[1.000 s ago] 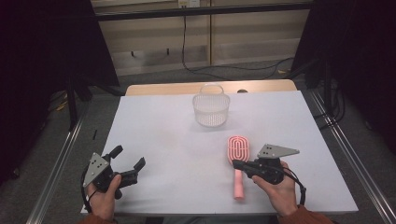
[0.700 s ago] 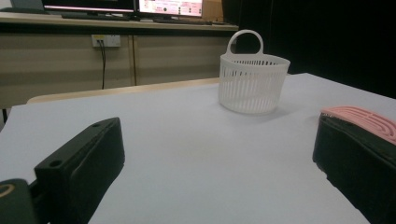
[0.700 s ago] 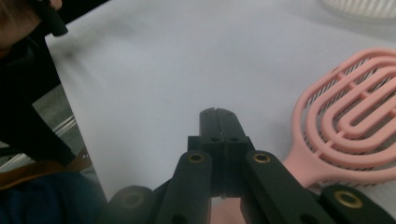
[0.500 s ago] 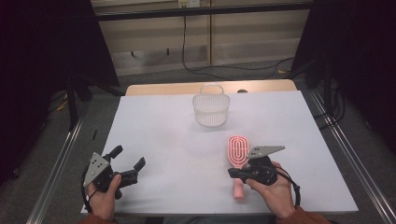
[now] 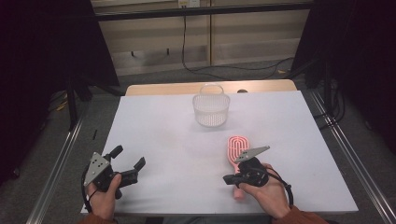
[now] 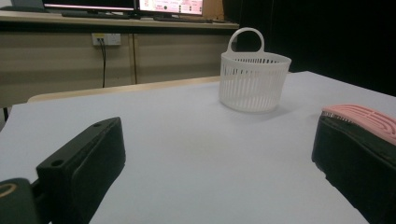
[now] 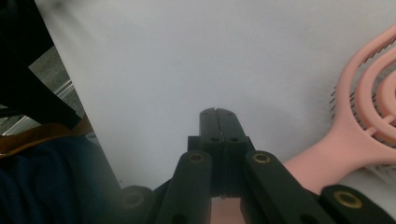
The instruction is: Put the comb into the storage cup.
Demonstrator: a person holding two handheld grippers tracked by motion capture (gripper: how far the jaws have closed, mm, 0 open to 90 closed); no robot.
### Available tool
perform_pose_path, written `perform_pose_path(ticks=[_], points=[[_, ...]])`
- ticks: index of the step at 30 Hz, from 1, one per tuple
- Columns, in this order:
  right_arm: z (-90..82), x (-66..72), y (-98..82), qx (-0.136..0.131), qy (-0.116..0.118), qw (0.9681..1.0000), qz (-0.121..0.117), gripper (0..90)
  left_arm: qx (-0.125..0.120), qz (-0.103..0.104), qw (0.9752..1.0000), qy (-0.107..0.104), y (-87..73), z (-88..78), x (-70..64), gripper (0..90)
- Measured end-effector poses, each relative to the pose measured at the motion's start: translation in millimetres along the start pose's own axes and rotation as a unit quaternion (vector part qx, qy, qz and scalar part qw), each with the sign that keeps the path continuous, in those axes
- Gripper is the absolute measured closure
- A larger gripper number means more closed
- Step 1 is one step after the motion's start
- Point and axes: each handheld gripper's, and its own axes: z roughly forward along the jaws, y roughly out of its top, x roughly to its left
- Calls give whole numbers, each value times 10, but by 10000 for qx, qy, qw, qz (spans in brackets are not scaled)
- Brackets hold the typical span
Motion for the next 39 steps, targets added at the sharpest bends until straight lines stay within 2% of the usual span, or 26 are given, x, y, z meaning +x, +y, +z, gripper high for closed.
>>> perform_pose_path(ticks=[4, 9, 15, 39], points=[[19, -15, -16, 139, -66, 9999, 8, 900, 20, 11, 10000, -11, -2, 5, -4, 27], [38, -13, -25, 204, -28, 9998, 21, 900, 61, 5, 10000, -43, -8, 13, -10, 28], [82, -33, -69, 446, -24, 9990, 21, 900, 59, 16, 10000, -44, -6, 11, -9, 27], [30, -104, -177, 675, -147, 9975, 109, 900, 58, 30, 10000, -28, -3, 3, -4, 27]])
